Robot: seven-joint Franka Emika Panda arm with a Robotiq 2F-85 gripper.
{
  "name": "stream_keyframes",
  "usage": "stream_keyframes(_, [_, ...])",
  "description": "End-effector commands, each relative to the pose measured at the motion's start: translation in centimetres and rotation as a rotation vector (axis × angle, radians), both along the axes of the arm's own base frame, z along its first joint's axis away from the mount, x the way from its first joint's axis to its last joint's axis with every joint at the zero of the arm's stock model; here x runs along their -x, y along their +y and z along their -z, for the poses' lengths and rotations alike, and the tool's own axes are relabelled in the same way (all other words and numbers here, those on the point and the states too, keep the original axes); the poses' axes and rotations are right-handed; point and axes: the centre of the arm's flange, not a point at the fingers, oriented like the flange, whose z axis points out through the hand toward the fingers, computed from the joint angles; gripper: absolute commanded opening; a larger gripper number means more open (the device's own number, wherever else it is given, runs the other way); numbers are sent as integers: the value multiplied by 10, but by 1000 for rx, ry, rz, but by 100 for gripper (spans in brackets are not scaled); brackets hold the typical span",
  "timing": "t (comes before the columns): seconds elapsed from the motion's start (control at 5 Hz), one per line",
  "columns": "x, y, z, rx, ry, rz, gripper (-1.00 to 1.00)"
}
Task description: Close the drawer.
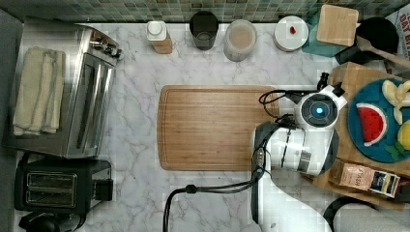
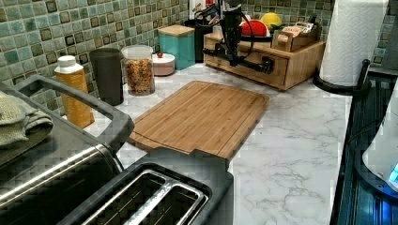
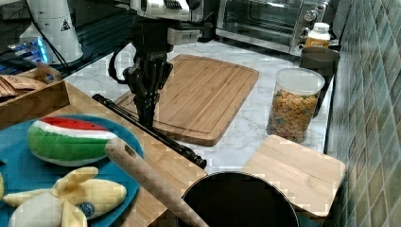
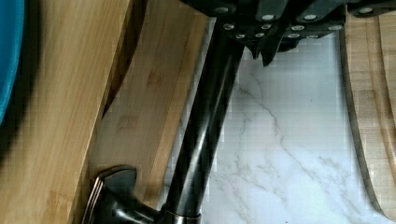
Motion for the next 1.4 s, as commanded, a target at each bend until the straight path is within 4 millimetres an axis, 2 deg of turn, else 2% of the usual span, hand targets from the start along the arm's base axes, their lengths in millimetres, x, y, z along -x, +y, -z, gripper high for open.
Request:
stream_keyframes(0.2, [74,-165,-72,137,-116,265,-100])
stream_keyframes(1.4, [74,-165,-72,138,-116,265,-100])
